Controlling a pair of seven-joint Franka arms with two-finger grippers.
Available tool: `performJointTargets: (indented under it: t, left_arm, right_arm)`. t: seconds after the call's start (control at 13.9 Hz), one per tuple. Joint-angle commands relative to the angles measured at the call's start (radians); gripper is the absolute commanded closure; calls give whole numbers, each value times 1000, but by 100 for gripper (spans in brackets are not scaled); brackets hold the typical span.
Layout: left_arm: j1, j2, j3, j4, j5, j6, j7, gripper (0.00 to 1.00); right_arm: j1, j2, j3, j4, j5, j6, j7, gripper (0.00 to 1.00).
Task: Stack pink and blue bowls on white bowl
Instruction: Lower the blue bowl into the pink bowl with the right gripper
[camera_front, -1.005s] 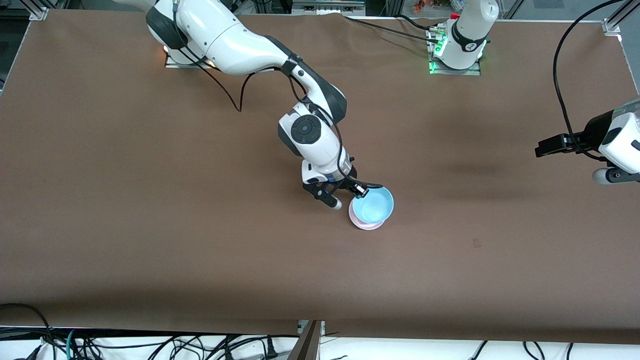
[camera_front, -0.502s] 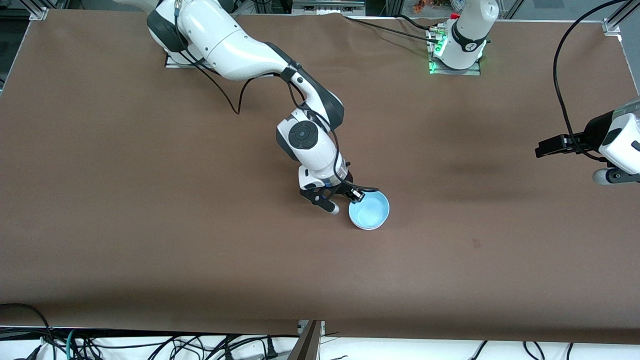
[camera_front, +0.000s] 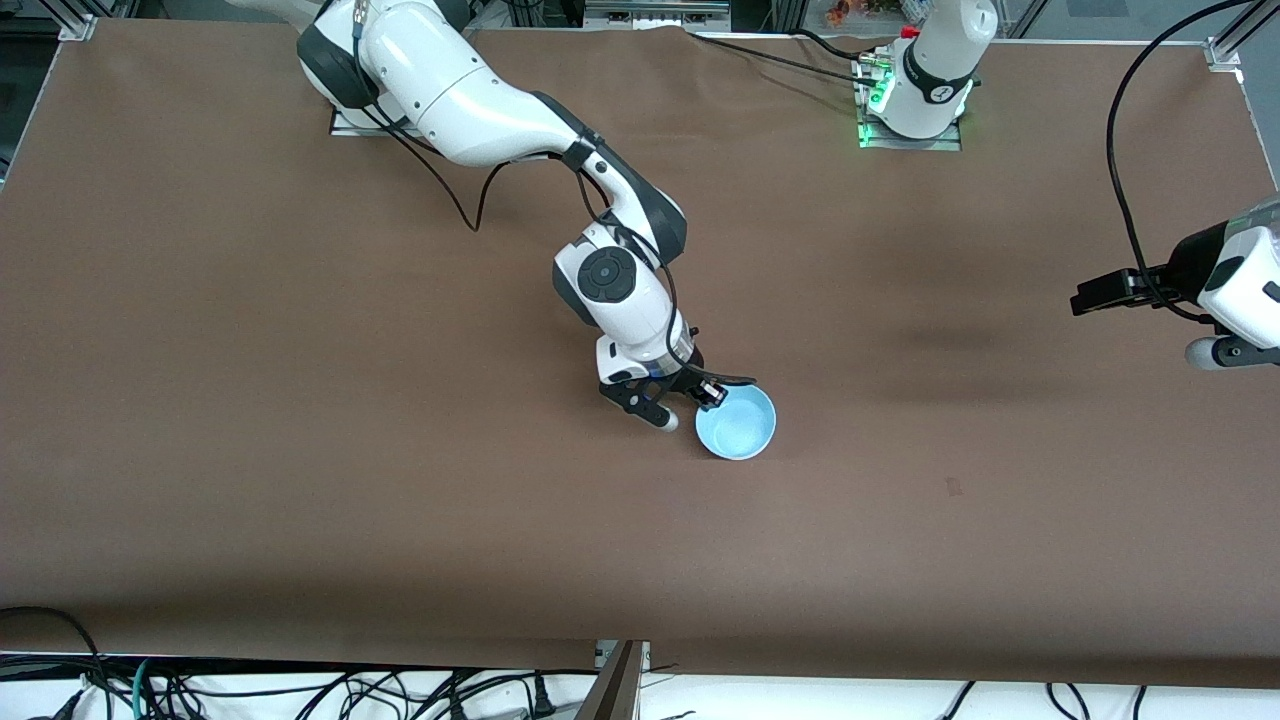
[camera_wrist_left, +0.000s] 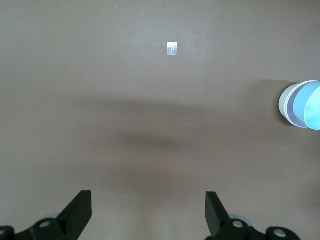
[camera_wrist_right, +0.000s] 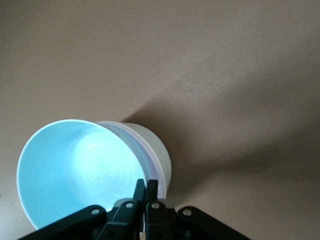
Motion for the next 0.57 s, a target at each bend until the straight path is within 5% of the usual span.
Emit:
performJointTargets:
  t: [0.0,0.5]
  left_arm:
    - [3,14,-3,34,14,-23,20,0]
    - [4,14,-3,34,11,-23,22,0]
  right_arm:
    - [8,14,-9,39,-22,-65,-12,100]
    - [20,13,-9,39,-57,-76,-10,100]
